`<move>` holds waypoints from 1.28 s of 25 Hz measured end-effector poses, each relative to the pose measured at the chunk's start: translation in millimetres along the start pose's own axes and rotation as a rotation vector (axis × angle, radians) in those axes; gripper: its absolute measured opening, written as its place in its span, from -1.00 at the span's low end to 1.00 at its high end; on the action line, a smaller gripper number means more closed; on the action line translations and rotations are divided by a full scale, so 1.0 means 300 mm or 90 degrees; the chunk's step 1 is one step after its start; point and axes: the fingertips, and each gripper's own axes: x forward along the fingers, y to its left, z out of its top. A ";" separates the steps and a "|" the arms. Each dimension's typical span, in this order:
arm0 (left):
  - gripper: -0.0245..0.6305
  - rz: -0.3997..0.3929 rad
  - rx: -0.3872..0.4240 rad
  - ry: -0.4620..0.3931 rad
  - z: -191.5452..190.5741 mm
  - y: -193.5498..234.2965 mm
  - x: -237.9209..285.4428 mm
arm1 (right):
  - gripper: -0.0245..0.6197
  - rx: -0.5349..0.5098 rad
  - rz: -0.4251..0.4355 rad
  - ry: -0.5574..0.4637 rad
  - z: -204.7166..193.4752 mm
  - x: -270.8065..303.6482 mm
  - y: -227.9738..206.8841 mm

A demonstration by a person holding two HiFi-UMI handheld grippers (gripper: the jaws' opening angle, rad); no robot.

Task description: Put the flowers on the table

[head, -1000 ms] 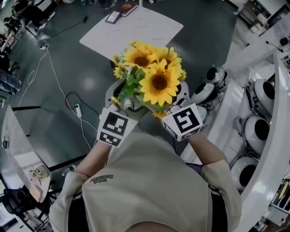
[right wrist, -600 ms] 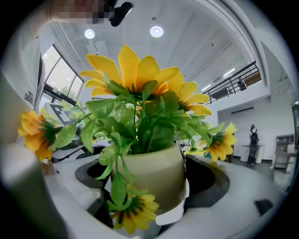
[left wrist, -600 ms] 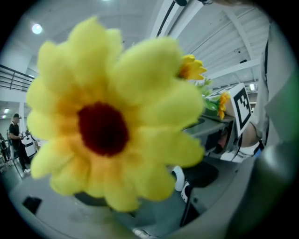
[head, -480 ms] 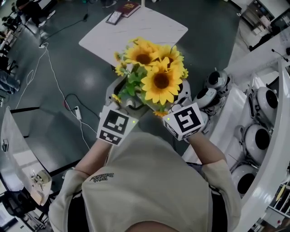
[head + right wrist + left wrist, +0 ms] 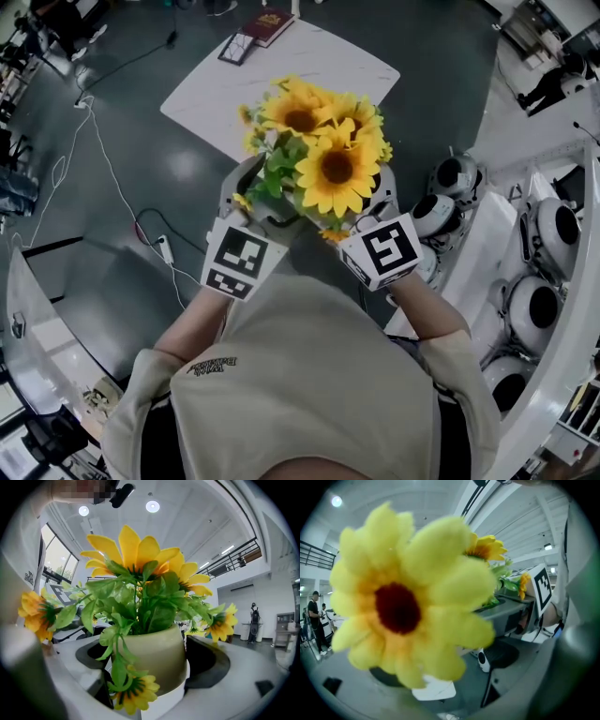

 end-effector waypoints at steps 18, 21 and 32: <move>0.50 -0.045 0.017 -0.012 0.104 0.628 0.182 | 0.59 0.002 -0.045 0.002 0.149 0.598 -0.239; 0.50 -0.043 0.016 -0.021 0.101 0.628 0.192 | 0.59 -0.006 -0.045 -0.001 0.143 0.599 -0.245; 0.50 -0.023 0.020 -0.028 0.086 0.639 0.222 | 0.59 -0.017 -0.030 -0.012 0.119 0.612 -0.264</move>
